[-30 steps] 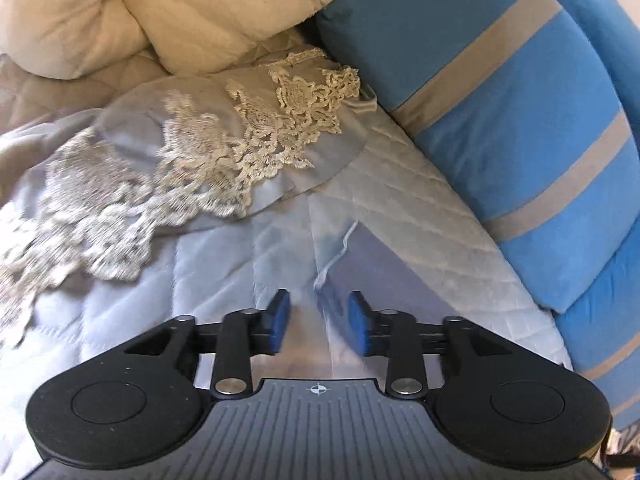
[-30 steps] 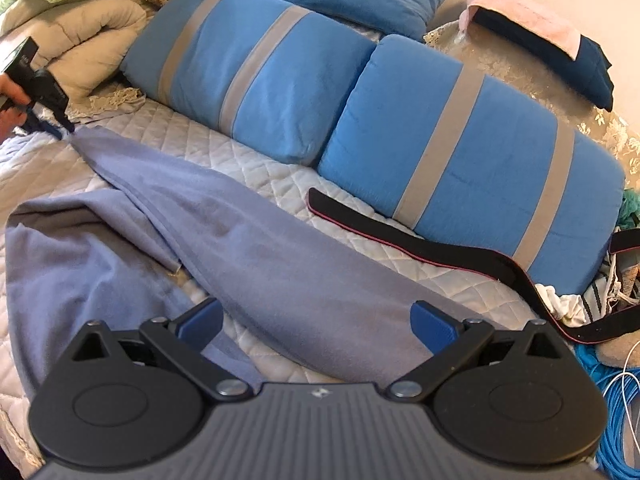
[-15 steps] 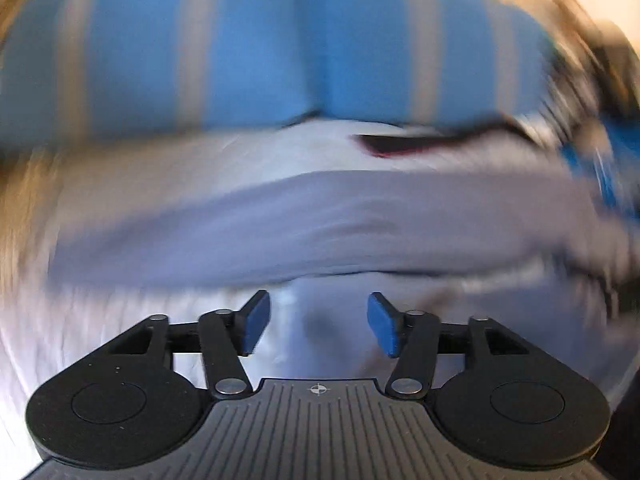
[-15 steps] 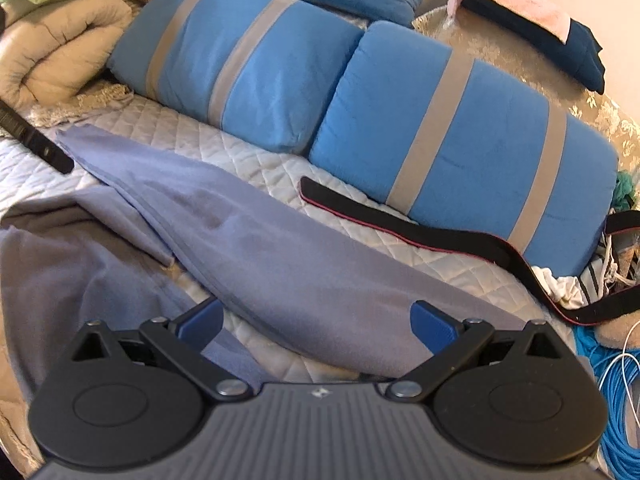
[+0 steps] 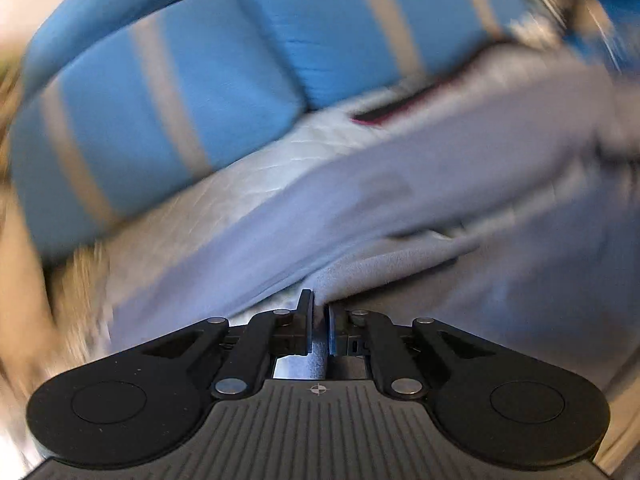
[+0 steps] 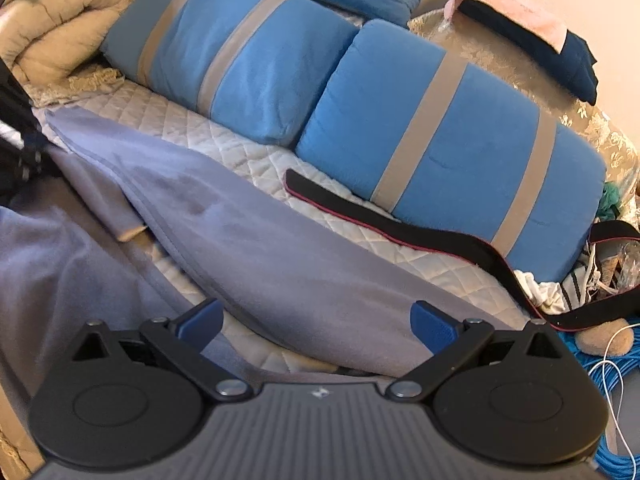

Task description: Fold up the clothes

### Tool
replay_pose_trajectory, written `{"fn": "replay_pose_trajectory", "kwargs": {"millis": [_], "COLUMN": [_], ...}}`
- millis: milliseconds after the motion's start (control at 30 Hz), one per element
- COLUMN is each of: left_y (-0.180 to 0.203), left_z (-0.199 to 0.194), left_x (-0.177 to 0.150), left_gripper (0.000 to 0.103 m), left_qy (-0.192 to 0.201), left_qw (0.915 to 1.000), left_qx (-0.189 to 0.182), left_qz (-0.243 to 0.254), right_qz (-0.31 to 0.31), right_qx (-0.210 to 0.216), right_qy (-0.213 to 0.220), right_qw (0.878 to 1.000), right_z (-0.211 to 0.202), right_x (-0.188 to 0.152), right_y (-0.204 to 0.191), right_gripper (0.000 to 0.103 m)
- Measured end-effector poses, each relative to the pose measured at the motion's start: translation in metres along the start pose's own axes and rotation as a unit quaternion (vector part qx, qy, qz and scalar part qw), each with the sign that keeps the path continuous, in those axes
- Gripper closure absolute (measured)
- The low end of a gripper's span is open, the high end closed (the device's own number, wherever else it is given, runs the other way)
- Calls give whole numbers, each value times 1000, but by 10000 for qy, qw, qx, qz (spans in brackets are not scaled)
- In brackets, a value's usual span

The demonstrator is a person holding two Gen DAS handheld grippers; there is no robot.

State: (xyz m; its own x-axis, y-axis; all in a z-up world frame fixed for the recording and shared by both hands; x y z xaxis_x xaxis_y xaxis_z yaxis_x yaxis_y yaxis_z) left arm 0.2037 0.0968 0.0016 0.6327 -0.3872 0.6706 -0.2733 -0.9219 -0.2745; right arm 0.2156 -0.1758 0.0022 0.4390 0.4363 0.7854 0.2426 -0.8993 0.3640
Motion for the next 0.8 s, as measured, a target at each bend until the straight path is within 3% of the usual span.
{"fn": "replay_pose_trajectory", "kwargs": {"millis": [33,100,200,367,500,533,600,667,733,800], "left_y": [-16,-44,-74,-92,-117,-124,-135,-144,-150,-152], "left_z": [-5,-12,-23,-29,-35,-38,-39,-41,-42,-43], "left_x": [-1,-7,-27,-60,-88,-95,-105,-119,-134,-145], "left_gripper": [96,96,96,93,97,100,100,100,99,98], "left_qy": [13,32,156,313,690,730,626,539,549,458], "left_qw": [9984,9866,9575,9121,8647,8594,8640,8596,8506,8548], "left_qx": [-93,-294,-624,-1209,-1079,-914,-515,-205,-236,-214], "left_qz": [-552,-1607,-2811,-3905,-4857,-4977,-4968,-5077,-5224,-5165], "right_qz": [-1,6,53,158,137,127,97,44,16,4], "right_qx": [22,67,142,278,367,393,434,444,416,375], "right_qy": [9,-9,-83,-69,-38,-20,24,88,153,216], "right_qw": [10000,10000,9999,9995,9992,9991,9990,9990,9990,9991], "right_z": [-1,-2,-2,-6,-10,-10,-12,-14,-16,-19], "right_x": [-1,-4,-9,-12,-11,-10,-7,-4,-1,1], "right_y": [1,2,5,8,3,1,-3,-6,-8,-8], "right_gripper": [0,0,0,0,0,0,0,0,0,0]}}
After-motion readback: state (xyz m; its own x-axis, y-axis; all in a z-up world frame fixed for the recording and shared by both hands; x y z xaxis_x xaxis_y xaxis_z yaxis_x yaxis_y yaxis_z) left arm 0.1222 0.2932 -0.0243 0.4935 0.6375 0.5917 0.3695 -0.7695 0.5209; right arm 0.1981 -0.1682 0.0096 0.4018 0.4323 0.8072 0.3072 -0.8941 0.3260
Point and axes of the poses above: each gripper's, at about its wrist camera, not at the fingertips, and z roughly the way its jaws point, y to its right, x to its top, the point moved 6 cm from there along z, roughly the way its jaws point, and after that the axes turned 2 degrees about -x, right-handed, at the moved point
